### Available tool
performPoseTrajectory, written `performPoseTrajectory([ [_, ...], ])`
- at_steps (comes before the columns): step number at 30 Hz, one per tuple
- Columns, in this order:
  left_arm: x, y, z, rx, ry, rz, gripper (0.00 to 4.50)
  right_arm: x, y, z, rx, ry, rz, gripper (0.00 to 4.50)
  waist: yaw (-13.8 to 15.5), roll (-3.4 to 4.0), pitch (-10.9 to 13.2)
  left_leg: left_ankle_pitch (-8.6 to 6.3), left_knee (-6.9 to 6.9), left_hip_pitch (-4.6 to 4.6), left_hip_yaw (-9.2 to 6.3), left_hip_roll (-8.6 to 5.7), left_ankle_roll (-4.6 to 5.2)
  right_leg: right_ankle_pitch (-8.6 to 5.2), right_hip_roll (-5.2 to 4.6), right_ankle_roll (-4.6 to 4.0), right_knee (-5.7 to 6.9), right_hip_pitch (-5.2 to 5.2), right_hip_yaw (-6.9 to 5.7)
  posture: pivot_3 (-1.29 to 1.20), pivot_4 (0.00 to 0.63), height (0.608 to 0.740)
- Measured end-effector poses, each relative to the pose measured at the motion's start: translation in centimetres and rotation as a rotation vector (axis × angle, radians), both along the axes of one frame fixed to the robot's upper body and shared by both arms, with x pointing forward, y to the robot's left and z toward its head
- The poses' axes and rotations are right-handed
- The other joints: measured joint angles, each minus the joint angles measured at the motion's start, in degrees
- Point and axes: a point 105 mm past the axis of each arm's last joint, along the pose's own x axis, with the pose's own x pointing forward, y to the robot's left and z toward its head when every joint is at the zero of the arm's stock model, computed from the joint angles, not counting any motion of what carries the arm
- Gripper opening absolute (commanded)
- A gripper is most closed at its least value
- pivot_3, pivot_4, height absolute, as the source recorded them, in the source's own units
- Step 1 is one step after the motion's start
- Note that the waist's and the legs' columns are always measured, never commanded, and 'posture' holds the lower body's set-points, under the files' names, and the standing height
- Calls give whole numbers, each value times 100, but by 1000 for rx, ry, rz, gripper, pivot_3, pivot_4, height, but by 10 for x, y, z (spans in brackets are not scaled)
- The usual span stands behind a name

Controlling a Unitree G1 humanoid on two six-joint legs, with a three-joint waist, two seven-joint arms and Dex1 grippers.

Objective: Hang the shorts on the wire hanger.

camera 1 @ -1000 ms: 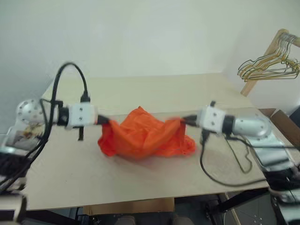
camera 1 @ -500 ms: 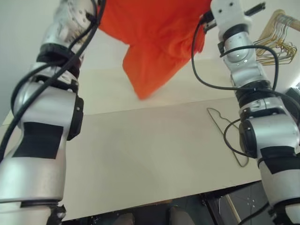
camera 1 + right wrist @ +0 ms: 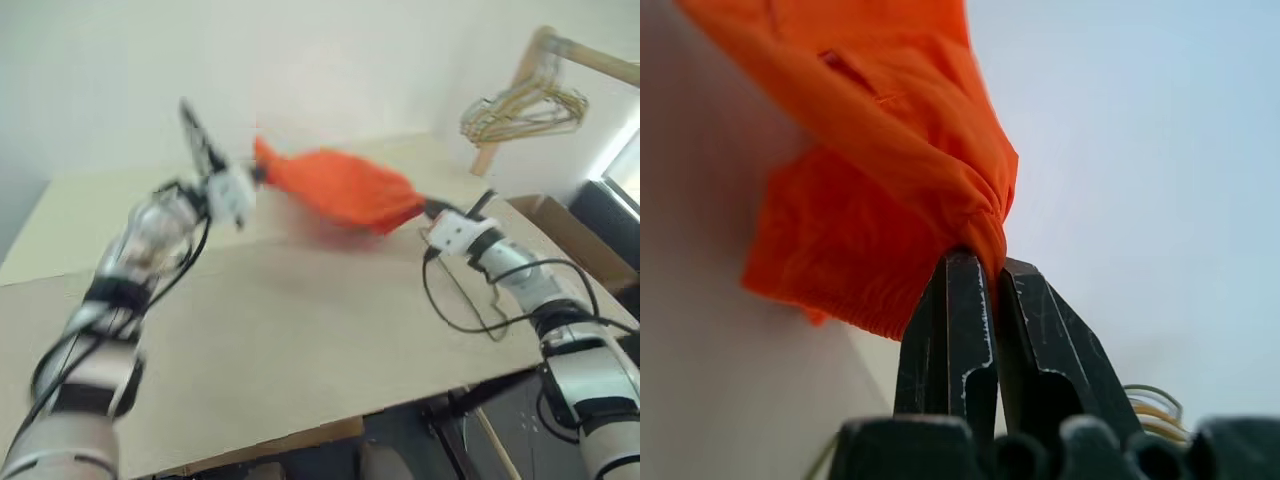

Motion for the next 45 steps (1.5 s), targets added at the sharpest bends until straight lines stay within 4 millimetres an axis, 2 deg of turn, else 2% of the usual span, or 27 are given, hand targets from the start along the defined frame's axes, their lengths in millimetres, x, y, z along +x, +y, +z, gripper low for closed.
performPoseTrajectory([
  [1, -18, 3, -4, 39, 79, -48, 32, -6, 6, -6, -10, 33, 46, 0, -47, -3, 2, -4, 25, -7, -2, 2, 5, 4, 8, 6, -1, 0, -5, 4, 0, 740],
  [3, -41, 9, 7, 89, 134, -107, 32, -17, 19, -14, -35, 74, 133, 0, -65, -3, 2, -10, 34, 31, -4, 0, 14, 20, 13, 14, -9, 49, 1, 11, 4, 740],
  [5, -57, 14, 19, 118, 161, -134, 32, -27, 27, -20, -58, 95, 198, 0, -2, 6, 7, -56, 24, 155, -4, 1, 91, 24, 21, 17, -55, 172, 1, 17, 7, 740],
  [6, -68, 19, 17, 147, 211, -145, 32, -30, 31, -21, -72, 101, 228, 0, 24, 15, 14, -75, 18, 219, 0, 6, 113, 20, 33, 18, -76, 241, 4, 20, 7, 740],
  [8, -100, 35, -2, 278, 411, -173, 32, -41, 35, -29, -122, 128, 286, 0, 59, 21, 14, -96, -24, 336, 1, 28, 130, 5, 60, 5, -109, 344, 6, 21, 9, 740],
  [9, -114, 43, -12, 328, 506, -191, 32, -46, 33, -36, -159, 154, 303, 0, 96, 18, 15, -98, -36, 363, 4, 28, 128, -6, 59, 1, -105, 361, 6, 20, 9, 740],
  [13, -158, 47, -28, 405, 694, -302, 32, -60, 34, -50, -268, 174, 381, 0, 308, 18, 18, -98, -51, 357, 5, 33, 123, -13, 58, -15, -97, 338, 6, 24, 11, 740],
  [16, -171, 34, -24, 382, 704, -352, 32, -69, 30, -57, -352, 172, 429, 0, 423, 18, 17, -102, -50, 352, 7, 31, 115, -12, 50, -15, -102, 339, 6, 21, 13, 740],
  [22, -196, 12, -27, 314, 758, -431, 32, -87, 11, -69, -506, 179, 492, 0, 563, 18, 20, -105, -50, 352, 14, 31, 111, -13, 53, -16, -104, 339, 10, 3, 23, 740],
  [25, -202, 8, -29, 295, 779, -451, 32, -96, 6, -76, -549, 182, 519, 0, 557, 19, 20, -105, -50, 357, 21, 32, 111, -14, 54, -18, -103, 343, 14, -13, 30, 740],
  [27, -206, 13, -34, 276, 797, -461, 32, -102, 3, -78, -566, 176, 537, 0, 535, 27, 25, -105, -55, 362, 26, 33, 112, -16, 56, -22, -104, 344, 18, -25, 32, 740],
  [28, -208, 20, -40, 267, 813, -449, 436, -107, 2, -79, -567, 174, 547, 613, 524, 28, 26, -105, -57, 363, 29, 36, 112, -20, 60, -27, -104, 343, 19, -25, 32, 740],
  [30, -214, 32, -52, 276, 861, -439, 871, -113, -5, -83, -582, 195, 539, 1148, 522, 24, 29, -105, -56, 362, 33, 39, 113, -22, 61, -31, -104, 343, 19, -36, 35, 740],
  [31, -216, 36, -54, 286, 874, -438, 1228, -114, -9, -84, -591, 207, 528, 1528, 526, 23, 30, -106, -55, 363, 35, 38, 113, -22, 58, -31, -105, 346, 20, -40, 34, 740],
  [34, -211, 42, -55, 326, 825, -429, 2051, -126, -14, -83, -602, 209, 525, 2475, 566, 20, 32, -107, -54, 366, 36, 38, 115, -23, 53, -31, -108, 356, 19, -41, 34, 740],
  [35, -207, 44, -54, 333, 804, -420, 2089, -132, -16, -82, -593, 218, 518, 2832, 602, 18, 33, -107, -54, 365, 35, 38, 116, -24, 52, -29, -108, 355, 17, -36, 31, 740],
  [38, -189, 51, -46, 348, 733, -368, 2089, -153, -33, -75, -557, 299, 445, 2832, 691, 22, 37, -111, -53, 356, 35, 37, 122, -27, 48, -22, -110, 350, 16, -29, 29, 740],
  [40, -173, 55, -36, 333, 674, -313, 2089, -164, -46, -63, -493, 380, 349, 2832, 712, 23, 39, -113, -52, 355, 35, 38, 126, -30, 48, -19, -108, 351, 16, -27, 27, 740],
  [42, -148, 55, -19, 281, 593, -256, 2089, -166, -53, -47, -336, 468, 202, 2832, 738, 10, 39, -113, -52, 363, 35, 45, 126, -31, 55, -18, -108, 360, 14, -35, 25, 740],
  [45, -112, 40, 25, 114, 470, -204, 2089, -154, -61, -25, -66, 560, -46, 2832, 745, -31, 36, -113, -46, 362, 32, 60, 126, -31, 69, -9, -113, 369, 10, -43, 24, 740],
])
